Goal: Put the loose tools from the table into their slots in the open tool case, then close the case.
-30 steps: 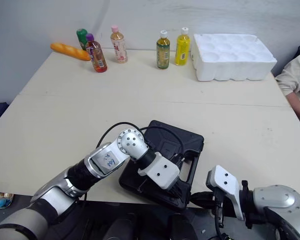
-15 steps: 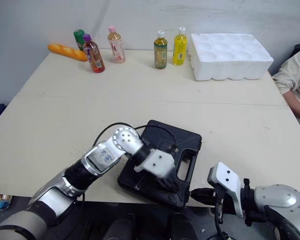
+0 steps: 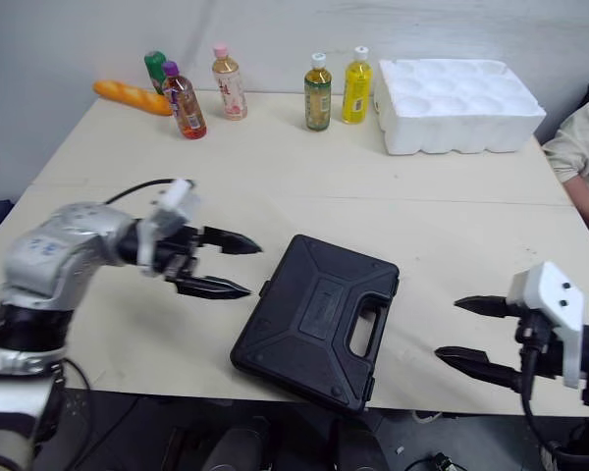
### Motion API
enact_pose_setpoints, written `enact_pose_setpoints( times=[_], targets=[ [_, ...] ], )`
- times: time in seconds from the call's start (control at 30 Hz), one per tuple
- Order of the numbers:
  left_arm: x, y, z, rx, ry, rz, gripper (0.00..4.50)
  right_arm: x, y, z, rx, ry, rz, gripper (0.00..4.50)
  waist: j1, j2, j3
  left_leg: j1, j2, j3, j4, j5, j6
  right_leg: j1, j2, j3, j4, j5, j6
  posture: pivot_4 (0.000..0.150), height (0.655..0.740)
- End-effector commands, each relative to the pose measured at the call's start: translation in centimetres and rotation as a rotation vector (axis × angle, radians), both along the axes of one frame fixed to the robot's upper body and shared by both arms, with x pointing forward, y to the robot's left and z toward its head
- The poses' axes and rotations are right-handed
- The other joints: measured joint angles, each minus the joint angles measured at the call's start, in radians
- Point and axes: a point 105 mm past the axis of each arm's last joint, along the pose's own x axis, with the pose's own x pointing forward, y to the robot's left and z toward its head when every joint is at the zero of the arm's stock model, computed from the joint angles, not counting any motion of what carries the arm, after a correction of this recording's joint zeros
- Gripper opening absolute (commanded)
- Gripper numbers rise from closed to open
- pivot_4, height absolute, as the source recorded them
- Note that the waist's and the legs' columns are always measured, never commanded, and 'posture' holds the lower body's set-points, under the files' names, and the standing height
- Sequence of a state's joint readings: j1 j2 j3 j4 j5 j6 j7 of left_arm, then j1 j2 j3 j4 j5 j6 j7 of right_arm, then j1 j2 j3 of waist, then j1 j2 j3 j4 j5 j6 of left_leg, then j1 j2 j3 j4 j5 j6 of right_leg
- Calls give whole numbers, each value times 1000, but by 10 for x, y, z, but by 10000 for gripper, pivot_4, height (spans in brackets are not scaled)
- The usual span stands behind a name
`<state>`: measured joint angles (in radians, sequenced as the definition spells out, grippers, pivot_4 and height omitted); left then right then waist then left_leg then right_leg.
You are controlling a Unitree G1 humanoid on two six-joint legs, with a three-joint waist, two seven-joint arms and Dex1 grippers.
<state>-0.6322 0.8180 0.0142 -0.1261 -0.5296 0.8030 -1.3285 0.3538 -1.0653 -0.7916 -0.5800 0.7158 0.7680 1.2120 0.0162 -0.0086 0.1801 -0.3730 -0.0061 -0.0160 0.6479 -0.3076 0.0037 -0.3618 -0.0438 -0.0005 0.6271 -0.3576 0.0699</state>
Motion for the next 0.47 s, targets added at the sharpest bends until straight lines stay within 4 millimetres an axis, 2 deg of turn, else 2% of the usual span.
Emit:
enact_pose_setpoints(
  times=[0.03,0.13,0.33,0.47],
  targets=[
    [-14,44,-3,88,-45,117,44632,-3,-15,15,-10,-22,-21,45000,-7,1,0,0,0,1,-1,0,0,0,0,1,0,0,0,1500,7400],
    [-30,78,-6,136,-18,215,44632,-4,-27,20,-22,-31,-46,45000,-15,1,1,1,0,1,-2,-1,1,0,-1,1,-1,-1,-2,1500,7400],
    [-40,126,5,104,-16,417,44632,0,-47,31,-38,-69,-102,45000,-8,2,3,1,0,0,-3,-2,2,0,-4,-1,-1,-3,-5,1500,7400],
    [-40,130,3,90,-34,440,44632,4,-52,34,-37,-75,-111,45000,-8,3,4,0,0,1,-8,-3,2,-3,-4,-1,-1,-4,-7,1500,7400]
  ],
)
